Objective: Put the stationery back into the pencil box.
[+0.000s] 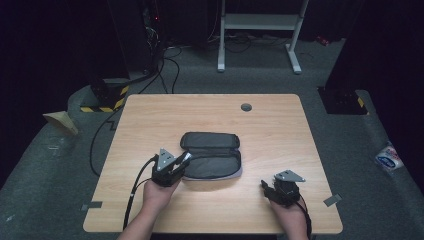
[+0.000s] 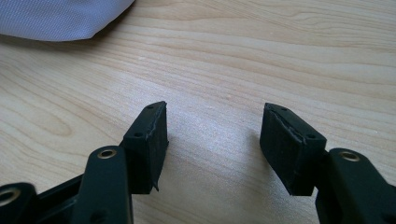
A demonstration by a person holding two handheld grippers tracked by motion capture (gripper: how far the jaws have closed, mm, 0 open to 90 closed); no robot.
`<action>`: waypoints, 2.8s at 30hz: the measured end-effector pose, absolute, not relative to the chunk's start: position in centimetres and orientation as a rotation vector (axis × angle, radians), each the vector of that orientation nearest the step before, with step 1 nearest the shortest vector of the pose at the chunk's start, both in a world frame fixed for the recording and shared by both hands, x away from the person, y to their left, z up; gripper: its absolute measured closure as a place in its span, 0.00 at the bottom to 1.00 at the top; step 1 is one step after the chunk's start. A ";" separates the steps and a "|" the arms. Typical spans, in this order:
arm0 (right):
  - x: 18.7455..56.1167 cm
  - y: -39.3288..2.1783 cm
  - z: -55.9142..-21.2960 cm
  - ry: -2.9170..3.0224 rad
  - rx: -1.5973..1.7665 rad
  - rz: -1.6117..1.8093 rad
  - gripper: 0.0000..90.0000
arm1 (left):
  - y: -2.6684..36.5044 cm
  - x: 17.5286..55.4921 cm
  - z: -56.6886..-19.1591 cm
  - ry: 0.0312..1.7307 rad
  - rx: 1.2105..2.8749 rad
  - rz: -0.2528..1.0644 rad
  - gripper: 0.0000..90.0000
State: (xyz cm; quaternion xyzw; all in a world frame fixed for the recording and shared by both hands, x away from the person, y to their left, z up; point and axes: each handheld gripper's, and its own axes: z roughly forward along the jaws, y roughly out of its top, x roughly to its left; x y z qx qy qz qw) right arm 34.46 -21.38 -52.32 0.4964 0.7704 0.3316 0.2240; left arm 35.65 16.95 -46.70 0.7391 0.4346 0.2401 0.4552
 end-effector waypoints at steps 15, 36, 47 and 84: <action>34.5 -21.4 -52.3 2.126 1.370 0.915 0.46 | 15.9 36.9 -47.0 1.086 1.871 0.566 0.81; 34.5 -21.4 -52.3 2.128 1.368 0.917 0.46 | 14.8 37.1 -49.1 1.108 1.966 0.553 0.81; 34.5 -21.4 -52.3 2.129 1.368 0.917 0.46 | 14.7 37.0 -49.5 1.106 1.979 0.545 0.79; 34.5 -21.4 -52.3 2.129 1.367 0.917 0.46 | 17.9 37.2 -47.8 1.125 1.862 0.532 0.35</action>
